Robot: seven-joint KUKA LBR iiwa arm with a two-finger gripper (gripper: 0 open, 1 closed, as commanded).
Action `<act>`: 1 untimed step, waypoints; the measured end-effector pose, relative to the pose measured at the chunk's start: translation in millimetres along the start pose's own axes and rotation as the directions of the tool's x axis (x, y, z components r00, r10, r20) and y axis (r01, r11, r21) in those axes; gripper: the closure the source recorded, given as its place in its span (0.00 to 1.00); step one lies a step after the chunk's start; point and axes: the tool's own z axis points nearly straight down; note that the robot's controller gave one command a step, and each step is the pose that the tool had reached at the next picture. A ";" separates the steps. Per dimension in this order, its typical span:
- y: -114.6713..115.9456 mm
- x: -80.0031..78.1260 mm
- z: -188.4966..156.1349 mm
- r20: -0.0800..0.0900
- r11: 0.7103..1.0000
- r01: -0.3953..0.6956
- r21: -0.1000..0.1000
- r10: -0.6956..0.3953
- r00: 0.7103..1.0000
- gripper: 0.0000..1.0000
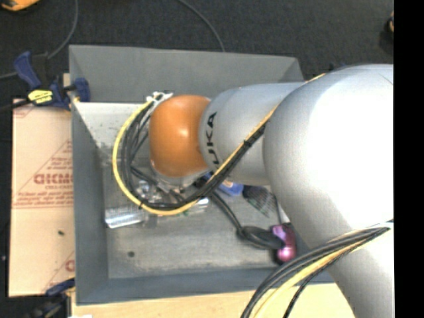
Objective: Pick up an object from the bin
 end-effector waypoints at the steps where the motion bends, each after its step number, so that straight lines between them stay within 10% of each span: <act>1: -0.4 1.1 -14.4 -0.003 1.000 -0.001 0.000 0.001 1.000 1.00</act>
Offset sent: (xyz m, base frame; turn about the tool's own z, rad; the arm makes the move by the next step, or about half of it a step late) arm 0.0000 0.0001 0.0950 0.0000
